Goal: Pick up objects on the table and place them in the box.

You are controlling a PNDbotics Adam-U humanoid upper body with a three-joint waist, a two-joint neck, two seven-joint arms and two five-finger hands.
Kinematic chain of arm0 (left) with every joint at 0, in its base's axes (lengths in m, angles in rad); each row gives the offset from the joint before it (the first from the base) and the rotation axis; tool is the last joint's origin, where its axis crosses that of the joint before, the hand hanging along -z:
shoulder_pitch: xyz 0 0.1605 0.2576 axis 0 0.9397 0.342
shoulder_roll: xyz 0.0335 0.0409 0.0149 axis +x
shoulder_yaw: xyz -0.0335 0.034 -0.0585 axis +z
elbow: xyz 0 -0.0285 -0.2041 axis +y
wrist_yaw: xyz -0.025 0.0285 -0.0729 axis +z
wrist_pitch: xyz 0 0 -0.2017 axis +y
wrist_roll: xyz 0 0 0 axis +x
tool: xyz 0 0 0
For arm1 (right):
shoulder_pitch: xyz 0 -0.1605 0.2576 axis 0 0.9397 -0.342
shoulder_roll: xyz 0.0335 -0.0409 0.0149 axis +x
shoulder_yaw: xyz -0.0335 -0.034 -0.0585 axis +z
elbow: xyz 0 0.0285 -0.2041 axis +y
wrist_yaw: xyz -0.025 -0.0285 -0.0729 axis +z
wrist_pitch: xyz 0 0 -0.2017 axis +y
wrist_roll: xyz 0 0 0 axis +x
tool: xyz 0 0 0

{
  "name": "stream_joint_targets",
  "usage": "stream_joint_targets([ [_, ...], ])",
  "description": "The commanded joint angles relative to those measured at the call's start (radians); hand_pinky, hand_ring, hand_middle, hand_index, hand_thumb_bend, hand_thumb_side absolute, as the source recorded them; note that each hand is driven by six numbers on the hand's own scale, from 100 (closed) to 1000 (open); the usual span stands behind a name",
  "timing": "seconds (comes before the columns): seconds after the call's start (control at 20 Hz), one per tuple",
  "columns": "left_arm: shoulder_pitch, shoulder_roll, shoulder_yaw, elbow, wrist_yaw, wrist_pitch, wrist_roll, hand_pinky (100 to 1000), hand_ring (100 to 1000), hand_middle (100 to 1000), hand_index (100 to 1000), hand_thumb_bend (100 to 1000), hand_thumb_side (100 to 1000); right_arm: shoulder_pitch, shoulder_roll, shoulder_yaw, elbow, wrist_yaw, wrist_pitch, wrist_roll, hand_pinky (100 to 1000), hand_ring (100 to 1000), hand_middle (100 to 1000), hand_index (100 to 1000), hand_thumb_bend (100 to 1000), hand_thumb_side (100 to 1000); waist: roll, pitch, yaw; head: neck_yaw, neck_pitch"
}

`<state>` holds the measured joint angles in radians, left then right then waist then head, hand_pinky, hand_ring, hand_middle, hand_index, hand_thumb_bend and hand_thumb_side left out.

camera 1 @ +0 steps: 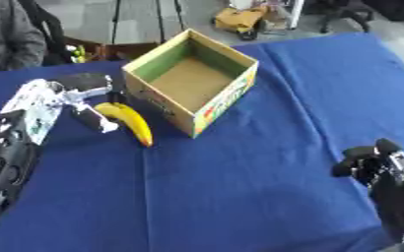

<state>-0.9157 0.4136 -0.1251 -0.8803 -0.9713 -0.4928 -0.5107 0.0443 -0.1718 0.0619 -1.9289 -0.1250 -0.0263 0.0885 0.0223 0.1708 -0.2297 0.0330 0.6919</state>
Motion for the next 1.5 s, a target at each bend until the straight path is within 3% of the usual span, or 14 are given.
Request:
stream_joint_targets([
  [0.05, -0.023, 0.033, 0.012, -0.03, 0.014, 0.001, -0.014, 704, 670, 668, 773, 475, 291, -0.004, -0.016, -0.004, -0.008, -0.005, -0.002, 0.003, 585, 556, 480, 628, 100, 936, -0.003, -0.016, -0.002, 0.004, -0.005],
  [0.25, -0.025, 0.038, 0.008, -0.033, 0.007, -0.004, -0.03, 738, 724, 720, 790, 499, 295, -0.006, -0.016, -0.004, -0.005, -0.006, -0.001, 0.004, 585, 556, 480, 628, 100, 937, -0.001, -0.017, -0.003, 0.002, -0.005],
  [0.7, -0.018, 0.026, 0.002, 0.013, -0.043, -0.031, -0.031, 766, 755, 751, 792, 489, 270, -0.006, -0.014, -0.002, -0.003, -0.002, -0.002, 0.006, 586, 555, 480, 628, 100, 939, 0.0, -0.012, -0.008, 0.0, -0.002],
  [1.2, -0.014, 0.012, -0.005, 0.044, -0.091, -0.049, -0.023, 736, 717, 716, 776, 433, 223, -0.009, -0.011, -0.002, 0.001, 0.002, -0.002, 0.009, 586, 553, 480, 628, 100, 940, 0.001, -0.007, -0.009, 0.0, -0.003],
  [1.5, -0.011, 0.006, -0.009, 0.053, -0.106, -0.054, -0.031, 752, 732, 737, 790, 480, 276, -0.009, -0.01, -0.002, 0.003, 0.002, -0.002, 0.01, 586, 553, 480, 628, 100, 940, -0.001, -0.006, -0.009, -0.001, -0.003],
])
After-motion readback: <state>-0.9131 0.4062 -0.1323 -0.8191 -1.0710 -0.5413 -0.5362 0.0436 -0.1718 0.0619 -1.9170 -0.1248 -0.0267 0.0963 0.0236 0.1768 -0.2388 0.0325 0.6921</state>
